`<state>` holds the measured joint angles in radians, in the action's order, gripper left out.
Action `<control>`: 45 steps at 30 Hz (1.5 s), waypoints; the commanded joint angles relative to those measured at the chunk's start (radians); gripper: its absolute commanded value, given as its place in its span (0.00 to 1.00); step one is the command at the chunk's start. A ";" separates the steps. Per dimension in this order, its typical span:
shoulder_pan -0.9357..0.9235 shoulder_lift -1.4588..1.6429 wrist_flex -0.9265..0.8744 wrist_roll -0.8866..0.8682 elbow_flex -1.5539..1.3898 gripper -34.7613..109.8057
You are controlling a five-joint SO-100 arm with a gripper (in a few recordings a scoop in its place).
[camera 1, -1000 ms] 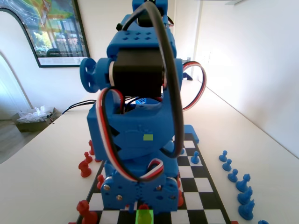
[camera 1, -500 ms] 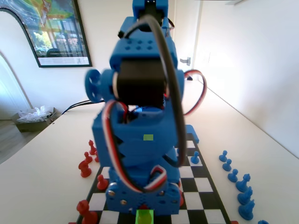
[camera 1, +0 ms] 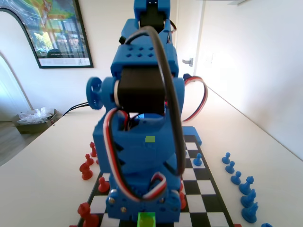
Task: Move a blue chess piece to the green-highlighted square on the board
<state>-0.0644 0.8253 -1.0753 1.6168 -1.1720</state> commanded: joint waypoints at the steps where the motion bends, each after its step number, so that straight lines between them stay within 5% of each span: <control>1: -0.008 0.046 0.000 0.015 0.064 0.30; 20: -0.015 0.072 -0.107 0.041 0.127 0.25; 45: -0.230 0.614 -0.407 0.060 -0.081 0.25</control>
<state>-0.2424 1.2870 -1.4511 1.6582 -1.2349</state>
